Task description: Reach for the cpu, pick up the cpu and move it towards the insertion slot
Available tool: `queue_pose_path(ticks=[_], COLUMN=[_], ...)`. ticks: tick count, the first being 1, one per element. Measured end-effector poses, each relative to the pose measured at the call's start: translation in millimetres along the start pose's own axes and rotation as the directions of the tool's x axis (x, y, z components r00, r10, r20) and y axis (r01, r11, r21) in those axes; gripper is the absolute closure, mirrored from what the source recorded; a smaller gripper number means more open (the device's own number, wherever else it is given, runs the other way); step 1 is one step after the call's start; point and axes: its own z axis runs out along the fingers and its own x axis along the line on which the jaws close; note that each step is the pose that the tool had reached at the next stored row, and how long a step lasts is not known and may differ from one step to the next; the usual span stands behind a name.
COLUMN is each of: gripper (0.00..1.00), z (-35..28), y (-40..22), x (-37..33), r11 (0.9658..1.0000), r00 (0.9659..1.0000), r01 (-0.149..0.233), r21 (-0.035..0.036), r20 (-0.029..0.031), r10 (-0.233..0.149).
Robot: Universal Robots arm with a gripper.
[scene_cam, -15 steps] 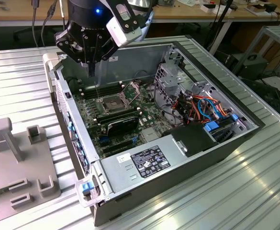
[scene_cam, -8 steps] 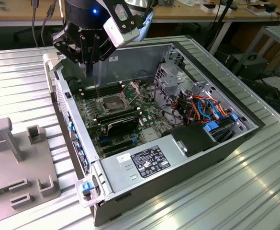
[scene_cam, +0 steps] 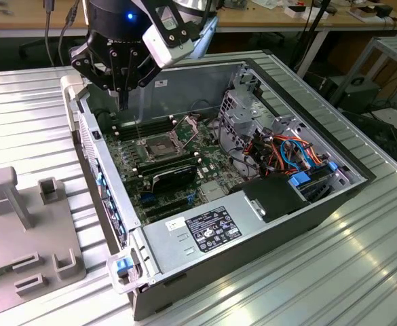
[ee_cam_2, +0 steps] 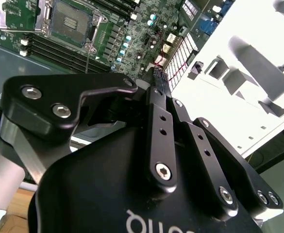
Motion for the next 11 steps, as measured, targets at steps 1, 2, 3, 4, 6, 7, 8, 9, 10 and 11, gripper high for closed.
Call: queue_pose_path(ticks=[1,2,3,4,6,7,8,9,10,11], gripper=[0.89,0.89,0.89,0.89,0.89,0.89,0.89,0.89,0.89,0.89], z=[0.0,0.1,0.1,0.1,0.2,0.2,0.2,0.3,0.3,0.3], y=[-0.1,-0.1,-0.1,-0.2,-0.3,-0.4,-0.4,-0.4,-0.5,-0.6], x=[0.9,1.4,1.8,2.7,3.9,4.7,5.3,5.9,6.7,7.4], r11=[1.0000,1.0000,1.0000,1.0000,1.0000,1.0000,1.0000,1.0000,1.0000,1.0000], r00=[1.0000,1.0000,1.0000,1.0000,1.0000,1.0000,1.0000,1.0000,1.0000,1.0000], r01=[0.000,0.000,0.000,0.000,0.000,0.000,0.000,0.000,0.000,0.000], r21=[0.0000,0.0000,0.0000,0.0001,0.0000,0.0000,0.0000,0.0000,0.0000,0.0000], r20=[0.0000,-0.0001,-0.0001,-0.0002,-0.0003,-0.0004,-0.0004,-0.0004,-0.0005,-0.0006], r10=[0.000,0.000,0.000,0.000,0.000,0.000,0.000,0.000,0.000,0.000])
